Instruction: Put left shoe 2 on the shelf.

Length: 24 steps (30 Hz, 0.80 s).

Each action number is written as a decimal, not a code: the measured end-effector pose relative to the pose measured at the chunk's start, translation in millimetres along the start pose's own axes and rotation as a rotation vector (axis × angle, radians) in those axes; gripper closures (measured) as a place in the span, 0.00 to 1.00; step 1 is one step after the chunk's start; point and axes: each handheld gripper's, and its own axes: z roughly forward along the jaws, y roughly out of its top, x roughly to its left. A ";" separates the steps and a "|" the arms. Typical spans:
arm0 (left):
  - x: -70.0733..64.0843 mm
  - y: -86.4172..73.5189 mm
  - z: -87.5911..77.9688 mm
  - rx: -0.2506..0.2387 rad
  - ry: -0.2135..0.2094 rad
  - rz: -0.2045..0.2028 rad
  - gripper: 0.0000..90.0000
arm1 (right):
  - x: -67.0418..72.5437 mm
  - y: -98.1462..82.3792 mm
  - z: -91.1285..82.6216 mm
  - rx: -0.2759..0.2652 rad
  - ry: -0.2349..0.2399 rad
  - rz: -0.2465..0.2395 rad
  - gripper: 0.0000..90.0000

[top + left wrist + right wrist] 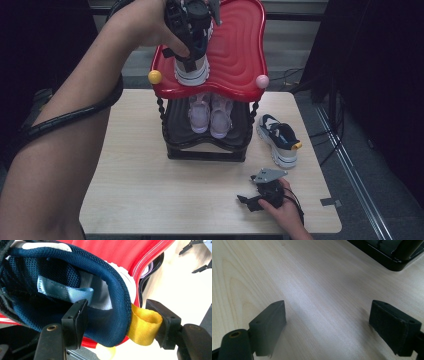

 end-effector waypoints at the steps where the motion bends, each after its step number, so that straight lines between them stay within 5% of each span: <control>1: 0.1 -0.3 -0.9 -0.004 -0.004 -0.011 0.38 | 0.0 0.0 0.0 0.000 0.000 0.000 0.15; 24: 2.5 -10.7 -17.0 0.023 -0.025 -0.082 0.26 | 0.0 0.0 0.0 0.000 0.000 0.000 0.15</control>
